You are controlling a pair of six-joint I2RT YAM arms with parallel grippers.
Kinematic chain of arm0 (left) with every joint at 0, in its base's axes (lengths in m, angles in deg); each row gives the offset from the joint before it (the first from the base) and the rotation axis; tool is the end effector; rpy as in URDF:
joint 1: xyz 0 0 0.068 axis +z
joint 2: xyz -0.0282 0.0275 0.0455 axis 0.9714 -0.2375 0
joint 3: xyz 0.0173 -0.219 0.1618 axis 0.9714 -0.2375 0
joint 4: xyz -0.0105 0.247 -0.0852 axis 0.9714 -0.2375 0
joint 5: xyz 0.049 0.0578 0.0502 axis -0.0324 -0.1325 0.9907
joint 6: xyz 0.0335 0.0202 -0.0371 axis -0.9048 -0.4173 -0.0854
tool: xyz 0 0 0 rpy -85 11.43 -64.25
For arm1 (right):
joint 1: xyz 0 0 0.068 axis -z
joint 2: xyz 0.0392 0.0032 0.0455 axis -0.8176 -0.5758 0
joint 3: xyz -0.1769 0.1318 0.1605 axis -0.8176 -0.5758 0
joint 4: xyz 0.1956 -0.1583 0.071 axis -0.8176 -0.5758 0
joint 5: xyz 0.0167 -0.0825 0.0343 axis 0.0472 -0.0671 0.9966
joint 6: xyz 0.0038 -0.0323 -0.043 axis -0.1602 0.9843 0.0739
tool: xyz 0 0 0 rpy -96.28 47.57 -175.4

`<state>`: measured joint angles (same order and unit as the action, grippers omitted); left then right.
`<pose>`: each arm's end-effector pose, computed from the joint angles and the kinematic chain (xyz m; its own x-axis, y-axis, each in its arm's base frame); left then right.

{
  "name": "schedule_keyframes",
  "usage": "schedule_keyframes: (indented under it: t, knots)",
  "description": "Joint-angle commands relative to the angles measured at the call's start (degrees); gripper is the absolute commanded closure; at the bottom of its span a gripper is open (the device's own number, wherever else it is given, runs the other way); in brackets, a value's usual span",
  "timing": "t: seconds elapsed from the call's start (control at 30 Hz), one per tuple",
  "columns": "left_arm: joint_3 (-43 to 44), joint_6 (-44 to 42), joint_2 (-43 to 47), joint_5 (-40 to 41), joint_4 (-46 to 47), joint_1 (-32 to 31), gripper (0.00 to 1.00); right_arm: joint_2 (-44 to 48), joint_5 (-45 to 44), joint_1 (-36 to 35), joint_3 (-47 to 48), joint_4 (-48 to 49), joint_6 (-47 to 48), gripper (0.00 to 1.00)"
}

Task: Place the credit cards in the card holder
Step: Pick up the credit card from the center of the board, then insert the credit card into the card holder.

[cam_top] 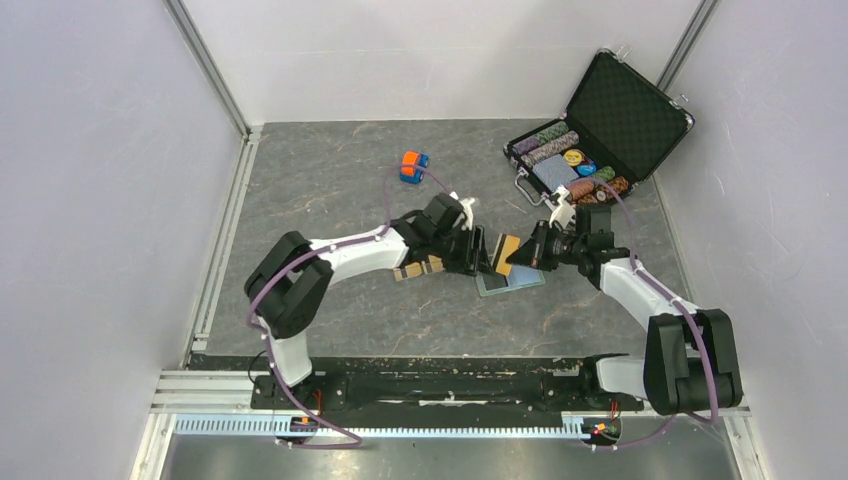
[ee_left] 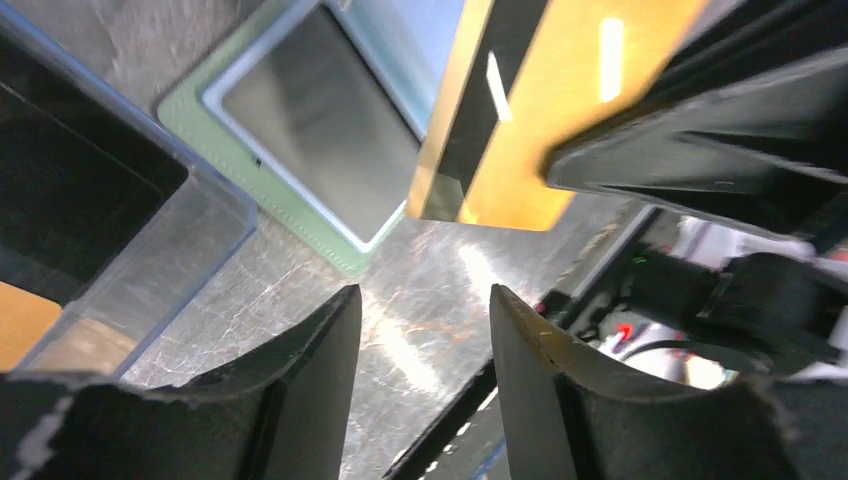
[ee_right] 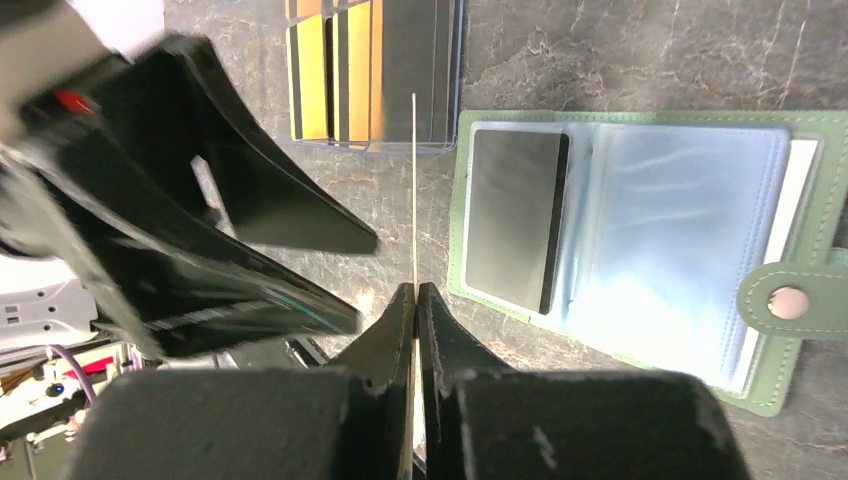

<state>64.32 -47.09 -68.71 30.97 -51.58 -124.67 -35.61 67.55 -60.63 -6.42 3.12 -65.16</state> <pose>0.2543 -0.3049 0.1835 -0.9131 0.1673 -0.3717 0.3764 0.6960 -0.6114 0.2395 0.0481 0.1874 -0.8562 0.2299 -0.4627 -0.2132 0.6587 0.7216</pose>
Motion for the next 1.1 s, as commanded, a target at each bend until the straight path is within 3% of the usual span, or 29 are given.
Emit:
schedule_keyframes:
  t: [0.0, 0.23, 0.47, 1.07]
  knots:
    - [-1.98, 5.8, 7.76, -7.0, 10.8, 6.09, 0.41, -0.12, 2.92, 1.45, 4.14, -5.54, 5.45, 1.0]
    - [-1.52, 8.78, 9.36, -24.21, 18.47, 13.85, 0.37, -1.3, 12.25, 1.49, 9.25, -5.93, 9.24, 1.0]
    - [-2.21, 7.78, 7.74, -32.1, 20.12, 14.92, 0.38, -0.23, 18.25, 1.49, 10.57, -5.35, 8.68, 1.0]
    - [-3.96, 9.1, 3.52, -35.62, 24.65, 11.12, 0.45, 2.38, 22.83, 1.53, 7.56, -0.04, 4.26, 1.0]
